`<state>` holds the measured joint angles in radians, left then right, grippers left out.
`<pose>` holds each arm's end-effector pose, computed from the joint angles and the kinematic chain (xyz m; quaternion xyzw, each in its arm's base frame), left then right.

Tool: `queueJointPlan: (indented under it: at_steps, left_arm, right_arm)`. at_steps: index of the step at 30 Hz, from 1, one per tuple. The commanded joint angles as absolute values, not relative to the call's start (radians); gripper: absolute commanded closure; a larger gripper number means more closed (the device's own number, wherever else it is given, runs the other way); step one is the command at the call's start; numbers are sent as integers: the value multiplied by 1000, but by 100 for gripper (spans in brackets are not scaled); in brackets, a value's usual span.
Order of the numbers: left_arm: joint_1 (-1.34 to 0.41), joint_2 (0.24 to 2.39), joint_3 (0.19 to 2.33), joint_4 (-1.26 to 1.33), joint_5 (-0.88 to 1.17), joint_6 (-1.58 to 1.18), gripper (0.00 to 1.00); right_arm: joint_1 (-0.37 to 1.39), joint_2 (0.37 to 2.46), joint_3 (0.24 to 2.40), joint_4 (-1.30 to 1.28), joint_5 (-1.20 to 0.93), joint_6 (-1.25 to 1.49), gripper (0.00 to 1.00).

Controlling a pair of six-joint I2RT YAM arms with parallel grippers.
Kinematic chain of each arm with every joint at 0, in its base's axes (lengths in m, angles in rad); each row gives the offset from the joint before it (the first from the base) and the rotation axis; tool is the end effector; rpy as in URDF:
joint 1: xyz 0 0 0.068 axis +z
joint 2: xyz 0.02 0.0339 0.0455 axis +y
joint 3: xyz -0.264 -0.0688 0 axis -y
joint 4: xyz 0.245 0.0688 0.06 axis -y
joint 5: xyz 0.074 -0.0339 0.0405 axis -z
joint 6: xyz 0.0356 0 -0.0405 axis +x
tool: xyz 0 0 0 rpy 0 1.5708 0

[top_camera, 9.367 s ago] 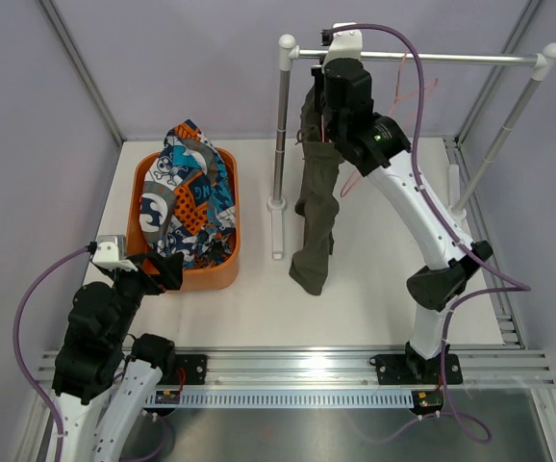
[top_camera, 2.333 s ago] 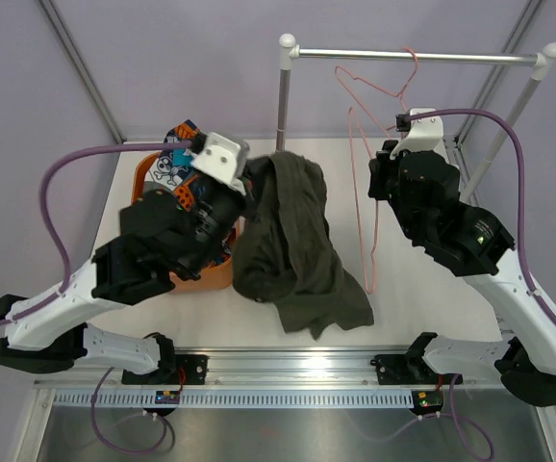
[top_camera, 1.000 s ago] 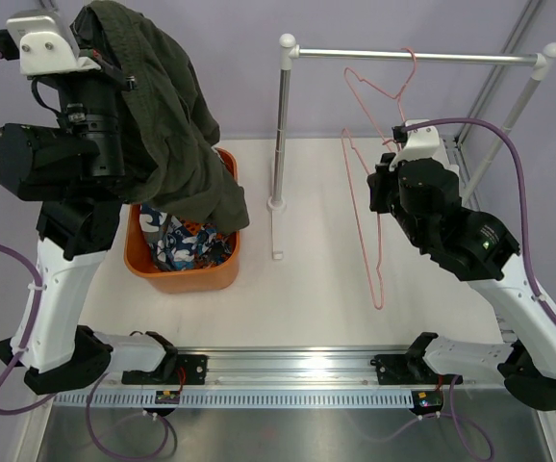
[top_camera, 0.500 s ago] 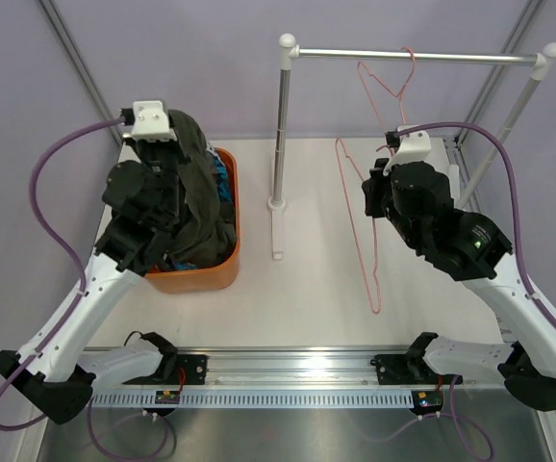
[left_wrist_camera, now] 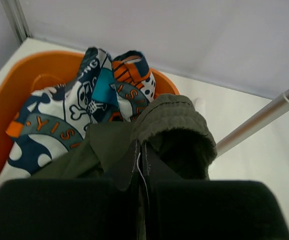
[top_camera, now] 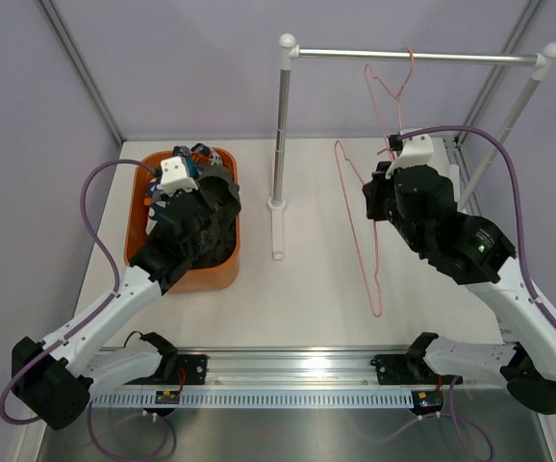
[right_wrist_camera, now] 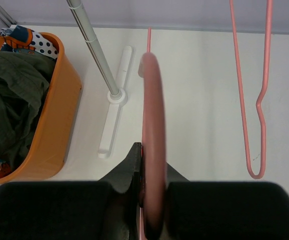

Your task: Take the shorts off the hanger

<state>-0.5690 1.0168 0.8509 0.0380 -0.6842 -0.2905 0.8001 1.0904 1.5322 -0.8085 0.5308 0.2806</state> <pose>0.2088 -0.1068 0.3438 -0.1212 0.7312 -0.0303 0.6706 0.1464 0.1249 0.4691 -0.0607 0.8068 0.0958 0.5799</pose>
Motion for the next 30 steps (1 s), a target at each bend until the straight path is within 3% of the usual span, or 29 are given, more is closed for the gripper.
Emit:
queueJointPlan:
  at_steps: [1, 8, 10, 13, 14, 16, 17, 20, 21, 22, 30]
  left_arm:
    - [-565, 1029, 812, 45, -747, -471, 100]
    - [-557, 1051, 710, -6, -792, -639, 99]
    - [-557, 1051, 701, -32, -798, -658, 90]
    - [-557, 1029, 712, -54, -805, -660, 85]
    - [-557, 1022, 718, -72, -810, -660, 71]
    - [-557, 1000, 736, -80, -819, -647, 60]
    - [-557, 980, 744, -95, -822, -640, 41]
    - [-557, 956, 787, -135, -825, -620, 19]
    - [-557, 953, 799, -146, -825, -618, 6]
    - [-558, 948, 813, -159, -821, -614, 1]
    - [-557, 919, 1026, -314, -717, -512, 1]
  right_arm:
    - [793, 1069, 1528, -784, 529, 281, 100]
    - [793, 1068, 1523, -792, 537, 275, 100]
    - [793, 1065, 1522, -792, 537, 275, 100]
    - [793, 1060, 1516, -787, 534, 275, 100]
    - [793, 1058, 1514, -788, 532, 275, 100]
    - [793, 1058, 1511, -785, 532, 275, 100]
    - [793, 1057, 1511, -785, 531, 275, 100]
    - [793, 1061, 1512, -785, 528, 275, 100]
    - [793, 1063, 1516, -785, 528, 275, 100]
    - [793, 1065, 1517, -784, 526, 273, 100]
    - [793, 1069, 1519, -772, 514, 275, 100]
